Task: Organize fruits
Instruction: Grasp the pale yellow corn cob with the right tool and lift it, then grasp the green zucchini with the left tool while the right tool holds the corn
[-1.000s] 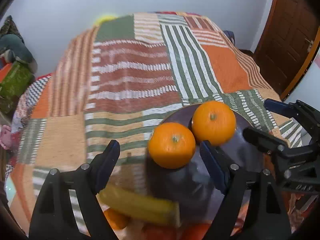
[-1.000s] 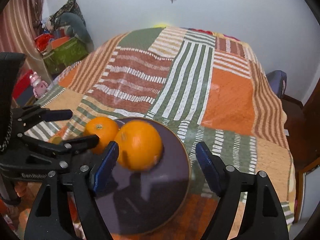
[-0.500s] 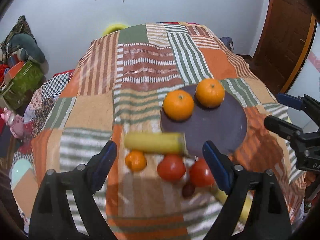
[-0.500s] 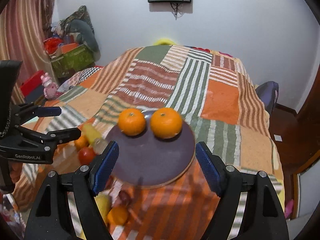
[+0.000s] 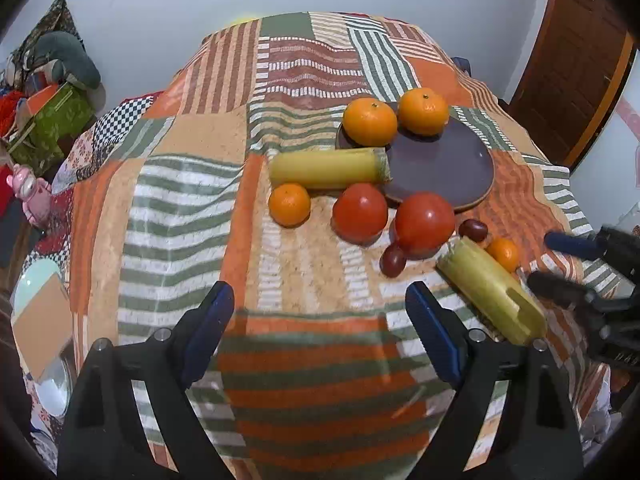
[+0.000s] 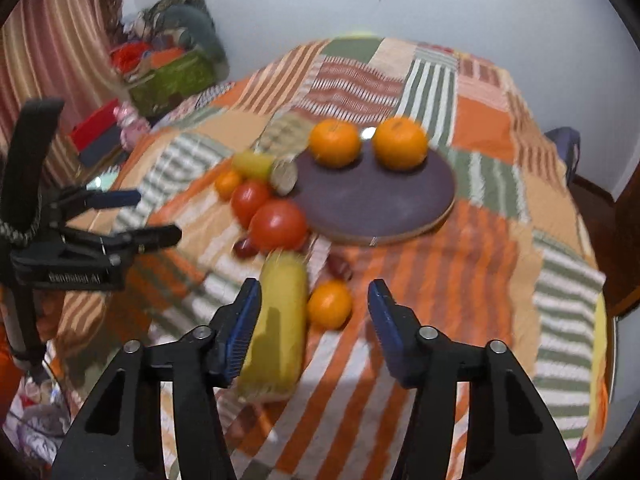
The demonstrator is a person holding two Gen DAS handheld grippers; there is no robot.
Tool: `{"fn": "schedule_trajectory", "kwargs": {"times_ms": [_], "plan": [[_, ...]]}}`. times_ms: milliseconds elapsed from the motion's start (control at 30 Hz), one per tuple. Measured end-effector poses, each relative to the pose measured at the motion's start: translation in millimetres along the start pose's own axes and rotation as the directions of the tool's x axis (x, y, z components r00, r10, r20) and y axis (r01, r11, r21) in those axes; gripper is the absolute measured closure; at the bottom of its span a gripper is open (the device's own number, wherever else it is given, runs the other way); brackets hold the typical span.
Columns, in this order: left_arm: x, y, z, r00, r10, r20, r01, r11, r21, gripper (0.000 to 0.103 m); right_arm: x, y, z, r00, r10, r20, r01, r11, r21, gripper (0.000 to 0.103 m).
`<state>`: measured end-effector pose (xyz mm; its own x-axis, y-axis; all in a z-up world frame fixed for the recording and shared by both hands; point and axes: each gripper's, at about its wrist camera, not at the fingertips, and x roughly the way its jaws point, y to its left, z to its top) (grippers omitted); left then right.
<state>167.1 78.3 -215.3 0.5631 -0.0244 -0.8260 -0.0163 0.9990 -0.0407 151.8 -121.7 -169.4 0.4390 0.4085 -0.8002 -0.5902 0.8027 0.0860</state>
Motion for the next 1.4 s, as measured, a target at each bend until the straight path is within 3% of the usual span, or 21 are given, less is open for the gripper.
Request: {"fn": "schedule_trajectory", "kwargs": {"times_ms": [267, 533, 667, 800, 1067, 1400], "plan": [[-10, 11, -13, 1.000, -0.002, 0.019, 0.002, 1.000, -0.011, 0.015, 29, 22, -18, 0.993, 0.024, -0.111, -0.025, 1.000, -0.008, 0.060], [-3, 22, -20, 1.000, -0.003, 0.006, 0.003, 1.000, -0.031, 0.015, 48, 26, -10, 0.992, -0.004, -0.129, 0.004, 1.000, 0.003, 0.057], [1, 25, -19, 1.000, 0.000, 0.000, 0.000, 0.999, -0.037, 0.015, 49, 26, -7, 0.994, -0.011, -0.107, 0.012, 1.000, 0.015, 0.067], [1, 25, -10, 1.000, 0.009, 0.010, -0.009, 1.000, -0.026, 0.015, 41, 25, -8, 0.995, 0.040, -0.090, -0.038, 0.999, 0.027, 0.067], [11, 14, 28, 1.000, -0.006, 0.018, 0.006, 1.000, -0.019, 0.012, 6, 16, -2, 0.998, 0.062, 0.011, -0.062, 0.998, 0.025, 0.067], [65, -23, 82, 0.999, 0.033, 0.004, -0.033, 0.999, 0.029, 0.013, -19, -28, 18, 0.993, 0.008, 0.119, -0.018, 0.996, 0.082, 0.067]]}}
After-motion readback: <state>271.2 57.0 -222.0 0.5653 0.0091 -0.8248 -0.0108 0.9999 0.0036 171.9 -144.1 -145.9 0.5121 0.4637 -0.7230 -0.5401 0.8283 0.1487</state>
